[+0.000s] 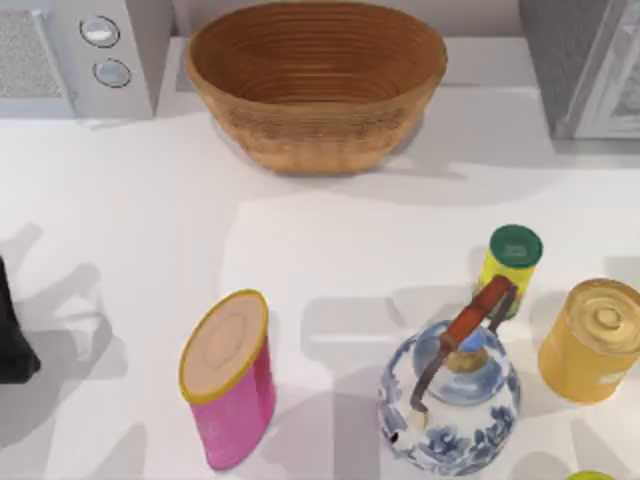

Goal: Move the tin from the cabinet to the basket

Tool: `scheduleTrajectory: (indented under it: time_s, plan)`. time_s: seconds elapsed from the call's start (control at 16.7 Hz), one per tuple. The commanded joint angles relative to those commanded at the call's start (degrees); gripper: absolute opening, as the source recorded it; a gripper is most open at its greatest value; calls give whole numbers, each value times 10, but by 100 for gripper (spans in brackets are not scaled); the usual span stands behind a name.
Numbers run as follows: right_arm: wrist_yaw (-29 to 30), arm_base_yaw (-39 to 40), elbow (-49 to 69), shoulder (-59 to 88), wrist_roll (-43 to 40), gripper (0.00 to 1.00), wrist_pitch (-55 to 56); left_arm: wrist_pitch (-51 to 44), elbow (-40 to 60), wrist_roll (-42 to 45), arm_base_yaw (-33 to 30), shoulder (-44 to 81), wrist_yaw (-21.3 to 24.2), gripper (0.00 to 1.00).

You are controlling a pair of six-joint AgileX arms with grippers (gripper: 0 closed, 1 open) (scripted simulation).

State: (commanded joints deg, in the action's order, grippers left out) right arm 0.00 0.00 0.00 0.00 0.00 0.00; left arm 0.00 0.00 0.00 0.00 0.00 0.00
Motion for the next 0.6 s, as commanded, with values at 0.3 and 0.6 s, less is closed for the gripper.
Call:
scheduleTrajectory:
  time_s: [0.3, 0.6]
  plan:
    - [3, 5, 35, 27, 0, 100, -7, 0, 0, 0, 0, 0, 0, 100]
    - [21, 24, 205, 153, 0, 100, -47, 0, 0, 0, 0, 0, 0, 100]
